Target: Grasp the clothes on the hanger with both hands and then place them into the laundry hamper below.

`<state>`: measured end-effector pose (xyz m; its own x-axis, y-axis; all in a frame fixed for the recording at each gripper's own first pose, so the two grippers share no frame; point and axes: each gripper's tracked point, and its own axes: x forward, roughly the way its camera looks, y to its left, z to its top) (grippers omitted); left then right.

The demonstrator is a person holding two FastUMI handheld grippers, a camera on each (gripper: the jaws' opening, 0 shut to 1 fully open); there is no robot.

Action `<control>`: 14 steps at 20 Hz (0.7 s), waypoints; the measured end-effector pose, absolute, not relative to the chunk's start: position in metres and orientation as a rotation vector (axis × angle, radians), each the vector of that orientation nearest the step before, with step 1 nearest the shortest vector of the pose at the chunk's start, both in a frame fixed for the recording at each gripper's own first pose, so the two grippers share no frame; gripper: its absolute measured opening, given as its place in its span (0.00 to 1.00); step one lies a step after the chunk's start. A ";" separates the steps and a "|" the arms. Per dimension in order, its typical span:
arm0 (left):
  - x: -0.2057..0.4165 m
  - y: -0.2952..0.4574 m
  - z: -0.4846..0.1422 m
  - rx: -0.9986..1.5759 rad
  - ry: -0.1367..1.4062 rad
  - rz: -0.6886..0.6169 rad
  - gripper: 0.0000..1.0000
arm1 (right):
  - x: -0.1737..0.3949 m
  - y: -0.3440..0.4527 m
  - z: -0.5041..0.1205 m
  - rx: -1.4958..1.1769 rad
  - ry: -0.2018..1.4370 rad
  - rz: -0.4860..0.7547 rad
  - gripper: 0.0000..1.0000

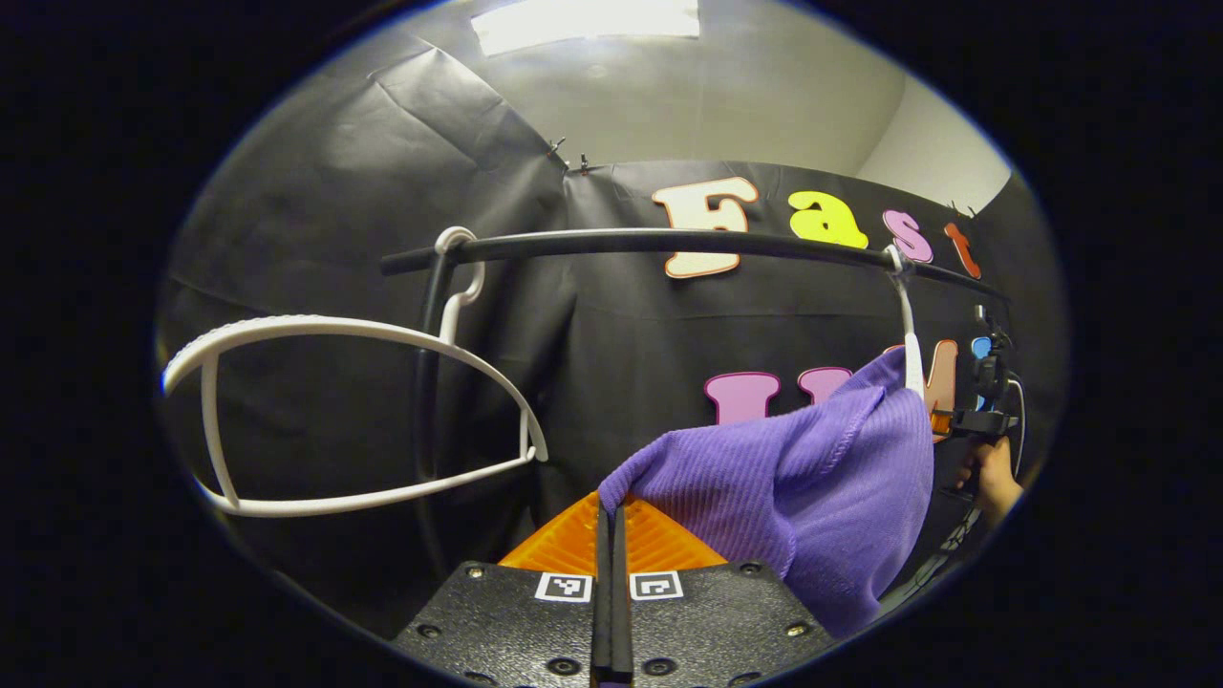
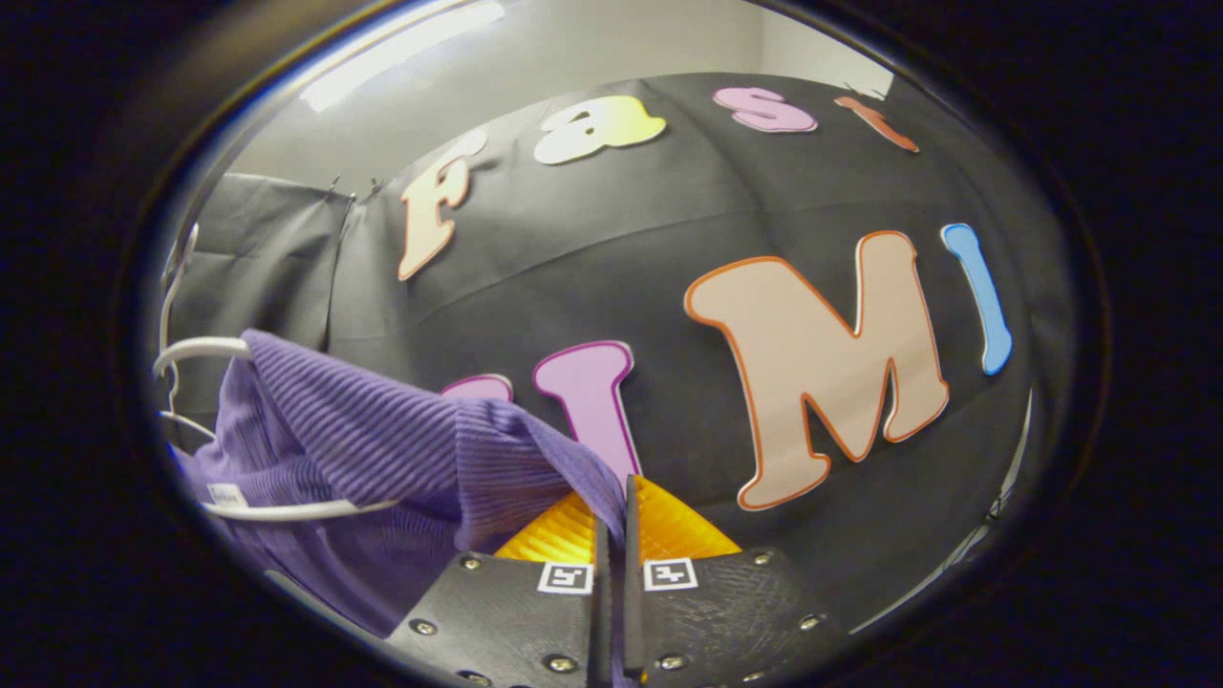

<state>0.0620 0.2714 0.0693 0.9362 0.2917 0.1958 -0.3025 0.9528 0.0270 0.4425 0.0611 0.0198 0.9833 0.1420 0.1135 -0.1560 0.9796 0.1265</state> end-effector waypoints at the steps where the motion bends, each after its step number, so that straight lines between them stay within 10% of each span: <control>1: 0.060 0.273 0.078 0.051 -0.209 0.309 0.00 | 0.442 0.056 0.030 0.130 -0.137 0.145 0.05; 14: 0.094 0.261 0.014 0.112 -0.142 0.348 0.00 | 0.452 0.082 -0.048 0.225 -0.028 0.214 0.00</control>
